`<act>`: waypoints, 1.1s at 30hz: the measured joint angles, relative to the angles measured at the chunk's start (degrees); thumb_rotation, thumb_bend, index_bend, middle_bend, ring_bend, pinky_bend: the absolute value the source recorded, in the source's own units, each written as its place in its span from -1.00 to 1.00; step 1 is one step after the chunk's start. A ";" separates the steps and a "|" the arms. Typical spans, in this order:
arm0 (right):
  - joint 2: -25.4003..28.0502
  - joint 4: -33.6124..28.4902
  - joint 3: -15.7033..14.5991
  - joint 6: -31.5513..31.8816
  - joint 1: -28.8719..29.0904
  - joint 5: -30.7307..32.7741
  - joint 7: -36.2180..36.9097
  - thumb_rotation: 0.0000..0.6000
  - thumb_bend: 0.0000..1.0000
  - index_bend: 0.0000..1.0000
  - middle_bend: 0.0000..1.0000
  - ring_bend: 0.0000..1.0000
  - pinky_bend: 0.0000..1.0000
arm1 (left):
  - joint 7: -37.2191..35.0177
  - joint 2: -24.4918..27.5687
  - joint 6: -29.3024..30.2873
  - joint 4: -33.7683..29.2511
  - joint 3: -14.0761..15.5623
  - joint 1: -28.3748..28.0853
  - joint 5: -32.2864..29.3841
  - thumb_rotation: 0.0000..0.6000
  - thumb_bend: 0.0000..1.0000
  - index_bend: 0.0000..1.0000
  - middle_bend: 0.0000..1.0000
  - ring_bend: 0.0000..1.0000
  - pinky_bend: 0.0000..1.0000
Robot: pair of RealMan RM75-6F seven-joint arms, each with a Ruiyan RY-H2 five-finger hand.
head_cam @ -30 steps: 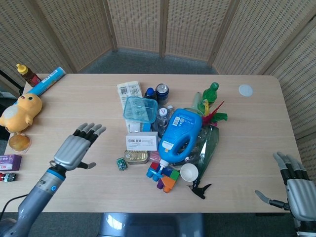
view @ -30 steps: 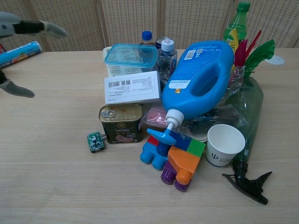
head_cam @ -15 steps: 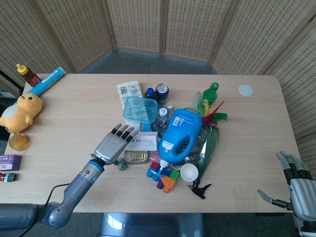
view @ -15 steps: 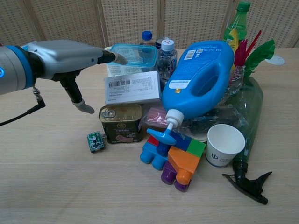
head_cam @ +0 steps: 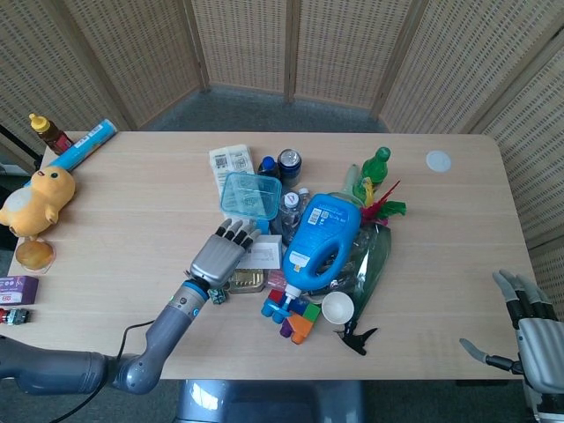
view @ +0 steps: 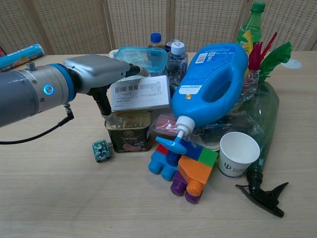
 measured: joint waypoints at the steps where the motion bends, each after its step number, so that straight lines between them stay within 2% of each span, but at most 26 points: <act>1: -0.01 0.02 -0.01 -0.02 0.00 0.00 0.03 0.28 -1.00 -1.00 -1.00 -1.00 -1.00 | -0.06 -0.55 0.01 0.59 -0.06 -0.29 -0.27 1.00 -1.00 -1.00 -1.00 -1.00 -1.00; 6: -0.02 0.13 0.00 -0.11 0.06 0.04 0.27 0.27 -1.00 -1.00 -1.00 -1.00 -1.00 | -0.56 -3.48 0.36 3.60 -0.37 -1.70 -1.04 1.00 -1.00 -1.00 -1.00 -1.00 -1.00; 8: 0.01 0.15 0.03 -0.06 0.06 0.05 0.38 0.27 -1.00 -1.00 -1.00 -1.00 -1.00 | -0.84 -4.47 0.94 4.84 -0.35 -1.98 -0.17 1.00 -1.00 -0.90 -0.98 -1.00 -0.96; 9: 0.03 0.17 0.05 -0.05 0.07 0.07 0.44 0.27 -1.00 -1.00 -1.00 -1.00 -1.00 | -0.89 -4.96 1.41 5.37 -0.32 -2.06 0.26 1.00 -1.00 -0.78 -0.87 -0.99 -0.86; 10: 0.04 0.19 0.05 -0.05 0.07 0.08 0.51 0.27 -1.00 -1.00 -1.00 -1.00 -1.00 | -0.92 -5.46 1.98 5.90 -0.27 -2.12 0.74 1.00 -1.00 -0.59 -0.66 -0.90 -0.68; 11: 0.04 0.21 0.06 -0.06 0.07 0.09 0.56 0.27 -1.00 -1.00 -1.00 -1.00 -1.00 | -0.91 -6.12 2.81 6.64 -0.15 -2.18 1.51 1.00 -1.00 -0.49 -0.51 -0.83 -0.58; 13: 0.06 0.26 0.02 -0.09 0.08 0.05 0.65 0.28 -1.00 -1.00 -1.00 -1.00 -1.00 | -0.92 -6.96 3.77 7.67 0.11 -2.24 2.74 1.00 -1.00 -0.22 -0.19 -0.57 -0.35; 16: 0.08 0.26 -0.01 -0.08 0.09 -0.07 0.68 0.27 -1.00 -1.00 -1.00 -1.00 -1.00 | -1.26 -7.86 4.95 8.82 0.44 -2.16 4.67 1.00 -1.00 0.03 0.09 -0.28 -0.08; 19: 0.07 0.26 -0.03 -0.06 0.07 -0.09 0.68 0.27 -1.00 -1.00 -1.00 -1.00 -1.00 | -1.57 -8.53 5.87 9.91 0.90 -1.90 6.48 1.00 -1.00 0.22 0.28 -0.09 0.09; 22: 0.07 0.28 -0.05 -0.03 0.06 -0.11 0.70 0.28 -1.00 -1.00 -1.00 -1.00 -1.00 | -1.48 -8.86 6.21 10.37 1.15 -1.68 7.02 1.00 -1.00 0.30 0.37 -0.01 0.16; 27: 0.06 0.37 0.03 -0.09 0.09 0.12 0.76 0.27 -1.00 -1.00 -1.00 -1.00 -1.00 | -1.88 -8.48 6.86 10.07 0.61 -1.50 8.77 1.00 -1.00 0.31 0.37 0.00 0.18; 33: -0.12 0.38 0.02 -0.18 0.16 0.04 0.44 0.28 -1.00 -1.00 -1.00 -1.00 -1.00 | -2.81 -6.15 8.26 7.26 -2.01 -1.64 10.87 1.00 -1.00 0.31 0.37 0.00 0.17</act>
